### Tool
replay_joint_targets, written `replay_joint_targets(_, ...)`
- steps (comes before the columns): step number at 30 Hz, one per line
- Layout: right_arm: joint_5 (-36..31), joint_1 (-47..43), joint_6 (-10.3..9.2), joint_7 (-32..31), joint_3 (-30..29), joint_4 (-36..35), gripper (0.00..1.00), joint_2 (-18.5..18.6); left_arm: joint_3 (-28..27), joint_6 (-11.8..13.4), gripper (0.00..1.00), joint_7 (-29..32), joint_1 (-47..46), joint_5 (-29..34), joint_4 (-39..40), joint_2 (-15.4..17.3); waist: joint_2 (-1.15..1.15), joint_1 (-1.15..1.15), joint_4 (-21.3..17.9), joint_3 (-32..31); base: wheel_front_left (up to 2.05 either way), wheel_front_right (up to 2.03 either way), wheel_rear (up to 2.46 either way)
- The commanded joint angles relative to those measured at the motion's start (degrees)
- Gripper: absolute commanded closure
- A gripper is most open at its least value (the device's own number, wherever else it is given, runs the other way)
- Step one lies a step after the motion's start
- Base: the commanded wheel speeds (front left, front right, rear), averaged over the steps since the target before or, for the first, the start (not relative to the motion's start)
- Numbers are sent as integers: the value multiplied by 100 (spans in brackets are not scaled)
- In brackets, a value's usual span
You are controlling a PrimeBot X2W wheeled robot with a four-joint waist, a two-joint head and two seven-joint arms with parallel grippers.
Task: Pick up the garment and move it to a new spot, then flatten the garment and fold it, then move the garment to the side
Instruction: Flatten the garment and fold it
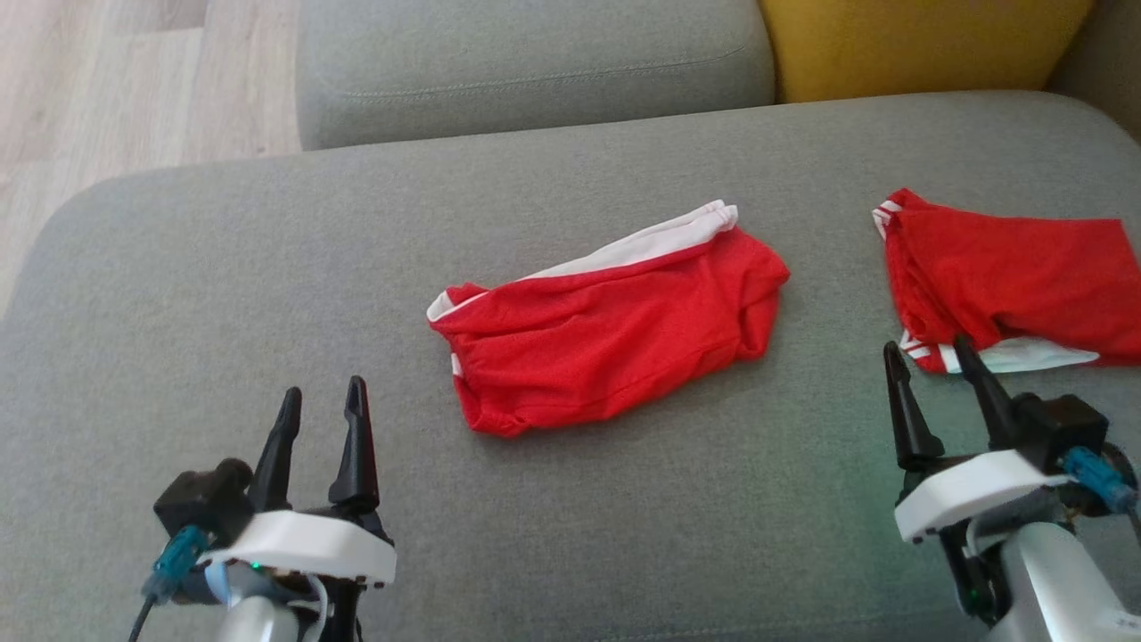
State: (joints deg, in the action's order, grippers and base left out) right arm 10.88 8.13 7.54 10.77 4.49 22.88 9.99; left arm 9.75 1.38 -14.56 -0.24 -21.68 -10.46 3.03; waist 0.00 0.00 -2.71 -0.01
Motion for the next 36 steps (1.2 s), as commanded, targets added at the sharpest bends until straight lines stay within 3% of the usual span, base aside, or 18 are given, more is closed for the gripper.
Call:
replay_joint_targets(1,73,159,-5,-48,72,-186,0,-46,-236,-22,0,-43,-290,31,153,-10,0,0,44,33,0,0,0)
replay_joint_targets(9,1187,645,-5,-916,-410,168,0,-505,99,-26,0,-43,-527,-119,96,-13,0,0,438,487,0,0,0)
replay_joint_targets(20,2507,1985,-5,-2021,-1462,1547,0,-689,539,-21,0,-43,-848,-187,-11,-14,0,0,1174,1070,0,0,0)
replay_joint_targets(28,2717,2679,-5,-2389,-2062,2554,0,-702,719,53,0,-43,-938,-259,13,-14,0,0,1458,1171,0,0,0)
replay_joint_targets(36,2463,3005,-5,-2437,-2223,3181,0,-704,756,90,0,-43,-975,-297,49,-15,0,0,1482,1216,0,0,0)
